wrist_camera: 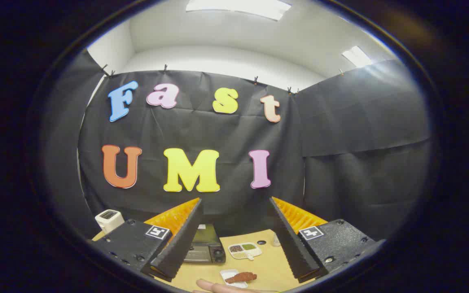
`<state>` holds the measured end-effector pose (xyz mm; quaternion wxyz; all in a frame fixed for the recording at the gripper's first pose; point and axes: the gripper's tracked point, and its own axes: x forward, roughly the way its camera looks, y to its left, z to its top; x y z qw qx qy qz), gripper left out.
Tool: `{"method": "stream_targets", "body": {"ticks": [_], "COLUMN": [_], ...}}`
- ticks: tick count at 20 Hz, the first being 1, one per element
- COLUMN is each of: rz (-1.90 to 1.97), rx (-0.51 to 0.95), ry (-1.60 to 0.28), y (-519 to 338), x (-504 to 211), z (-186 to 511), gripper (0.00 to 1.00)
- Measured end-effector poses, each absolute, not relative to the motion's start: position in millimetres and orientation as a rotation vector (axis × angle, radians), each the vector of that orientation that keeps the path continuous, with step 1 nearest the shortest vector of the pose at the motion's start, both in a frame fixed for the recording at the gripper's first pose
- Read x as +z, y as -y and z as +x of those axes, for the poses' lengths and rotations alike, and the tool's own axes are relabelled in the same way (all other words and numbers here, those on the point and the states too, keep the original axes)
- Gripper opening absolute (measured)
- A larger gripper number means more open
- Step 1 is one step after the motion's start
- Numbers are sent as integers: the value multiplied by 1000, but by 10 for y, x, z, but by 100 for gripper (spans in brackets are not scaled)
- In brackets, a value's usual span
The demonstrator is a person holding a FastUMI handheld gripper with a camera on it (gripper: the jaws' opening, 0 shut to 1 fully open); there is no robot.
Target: Open the toaster oven, put the food inside, and close the toaster oven door.
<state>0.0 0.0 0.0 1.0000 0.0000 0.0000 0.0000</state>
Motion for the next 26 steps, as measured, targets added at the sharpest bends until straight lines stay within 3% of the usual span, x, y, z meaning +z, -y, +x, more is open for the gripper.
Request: {"method": "stream_targets", "body": {"ticks": [17,26], "rz": [33,20], "rx": [83,168], "ry": [5,-190], "y": [-195,-889], "x": [-167,-1292], "z": [207,1184], "gripper": [100,100]}}
